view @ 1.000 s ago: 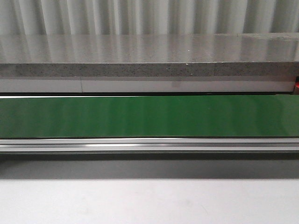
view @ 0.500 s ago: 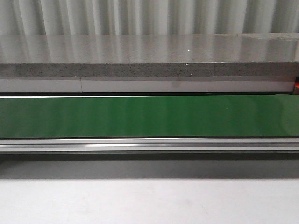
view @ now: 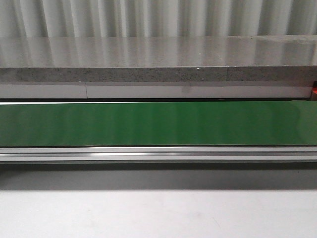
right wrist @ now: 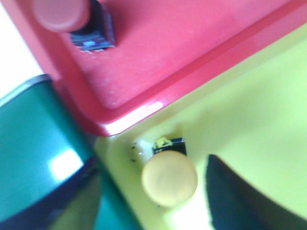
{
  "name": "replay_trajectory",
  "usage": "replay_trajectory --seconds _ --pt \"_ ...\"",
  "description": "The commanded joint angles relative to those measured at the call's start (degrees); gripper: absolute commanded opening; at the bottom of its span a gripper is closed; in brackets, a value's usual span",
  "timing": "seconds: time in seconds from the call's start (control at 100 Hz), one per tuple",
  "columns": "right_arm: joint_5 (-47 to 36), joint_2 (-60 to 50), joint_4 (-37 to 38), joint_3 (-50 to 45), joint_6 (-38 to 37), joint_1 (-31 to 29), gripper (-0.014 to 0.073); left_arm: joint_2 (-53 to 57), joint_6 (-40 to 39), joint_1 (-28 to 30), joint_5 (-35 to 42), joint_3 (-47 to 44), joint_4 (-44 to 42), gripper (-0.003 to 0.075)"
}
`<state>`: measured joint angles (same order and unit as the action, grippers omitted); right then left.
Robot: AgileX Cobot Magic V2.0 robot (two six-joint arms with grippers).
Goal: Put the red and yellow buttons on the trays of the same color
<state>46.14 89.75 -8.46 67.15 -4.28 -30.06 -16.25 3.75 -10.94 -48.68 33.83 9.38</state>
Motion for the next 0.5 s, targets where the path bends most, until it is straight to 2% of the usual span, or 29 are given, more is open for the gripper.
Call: replay_trajectory --seconds 0.0,0.06,0.18,0.49 --pt "1.0 -5.8 -0.1 1.4 0.7 1.7 0.0206 -0.6 0.3 -0.6 3.6 1.3 0.9 -0.0020" --pt "2.3 -8.1 -0.1 1.4 0.7 3.7 0.0084 -0.6 0.3 -0.6 3.6 1.3 0.9 -0.0020" --pt "2.9 -11.3 -0.1 1.4 0.9 8.2 -0.0071 -0.6 0.3 -0.6 3.6 1.3 0.9 -0.0020" --pt "3.3 -18.2 0.0 1.4 7.7 24.7 -0.0067 -0.6 0.3 -0.6 3.7 1.3 0.6 -0.0020"
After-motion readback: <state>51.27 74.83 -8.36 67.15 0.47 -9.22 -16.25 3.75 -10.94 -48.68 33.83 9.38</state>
